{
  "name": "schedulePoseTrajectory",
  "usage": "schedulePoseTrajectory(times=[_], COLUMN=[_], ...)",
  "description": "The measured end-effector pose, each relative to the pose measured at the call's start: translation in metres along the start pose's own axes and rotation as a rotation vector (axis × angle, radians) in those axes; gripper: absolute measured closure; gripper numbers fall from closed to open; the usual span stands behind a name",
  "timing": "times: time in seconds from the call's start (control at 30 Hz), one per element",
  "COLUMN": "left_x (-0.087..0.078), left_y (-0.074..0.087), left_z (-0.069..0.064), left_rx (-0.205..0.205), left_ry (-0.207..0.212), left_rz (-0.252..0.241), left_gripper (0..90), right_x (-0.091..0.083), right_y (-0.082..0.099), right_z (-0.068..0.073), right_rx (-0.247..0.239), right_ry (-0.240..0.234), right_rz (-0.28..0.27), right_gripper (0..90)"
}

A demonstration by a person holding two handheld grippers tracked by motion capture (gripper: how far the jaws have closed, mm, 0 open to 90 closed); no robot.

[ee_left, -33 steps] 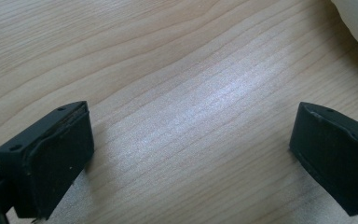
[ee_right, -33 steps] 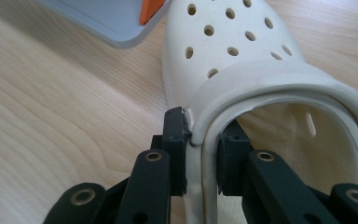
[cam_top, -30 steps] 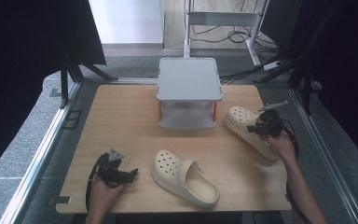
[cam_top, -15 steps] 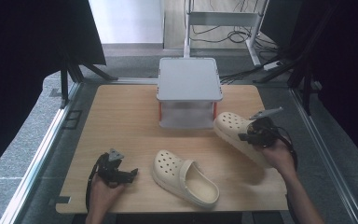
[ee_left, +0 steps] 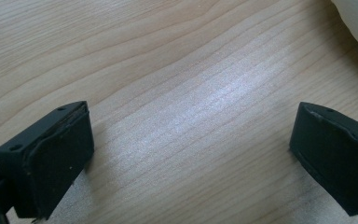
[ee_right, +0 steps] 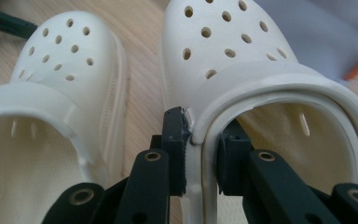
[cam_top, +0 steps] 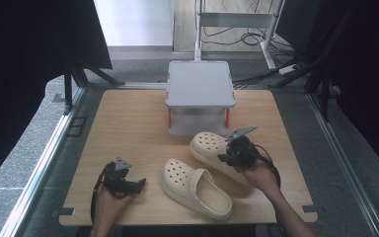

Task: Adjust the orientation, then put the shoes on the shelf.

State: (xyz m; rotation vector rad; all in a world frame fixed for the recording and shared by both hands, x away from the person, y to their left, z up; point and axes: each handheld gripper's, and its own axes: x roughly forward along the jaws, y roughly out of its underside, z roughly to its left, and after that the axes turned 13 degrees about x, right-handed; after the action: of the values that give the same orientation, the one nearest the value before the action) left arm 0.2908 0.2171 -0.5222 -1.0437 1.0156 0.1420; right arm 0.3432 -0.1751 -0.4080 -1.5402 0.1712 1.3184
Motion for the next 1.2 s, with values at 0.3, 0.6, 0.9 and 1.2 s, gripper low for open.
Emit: schedulePoseTrajectory(times=[0.3,0.6,0.9,1.2], left_x=[0.000,0.000,0.000,0.000], left_y=[0.000,0.000,0.000,0.000], left_z=[0.000,0.000,0.000,0.000], left_rx=[-0.004,-0.004,-0.004,-0.003], left_ry=[0.001,0.001,0.001,0.000], left_rz=[-0.001,-0.001,-0.001,0.002], left_gripper=[0.0,0.0,0.0,0.0], right_x=[0.031,0.040,0.016,-0.010], right_y=[0.004,0.009,0.005,0.022], right_z=[0.018,0.020,0.010,-0.003], right_rx=[-0.009,0.015,-0.039,-0.029], right_ry=[-0.040,-0.117,-0.090,-0.102], right_rz=[0.023,0.039,0.004,0.008], right_gripper=[75.6,73.6,42.1,31.4])
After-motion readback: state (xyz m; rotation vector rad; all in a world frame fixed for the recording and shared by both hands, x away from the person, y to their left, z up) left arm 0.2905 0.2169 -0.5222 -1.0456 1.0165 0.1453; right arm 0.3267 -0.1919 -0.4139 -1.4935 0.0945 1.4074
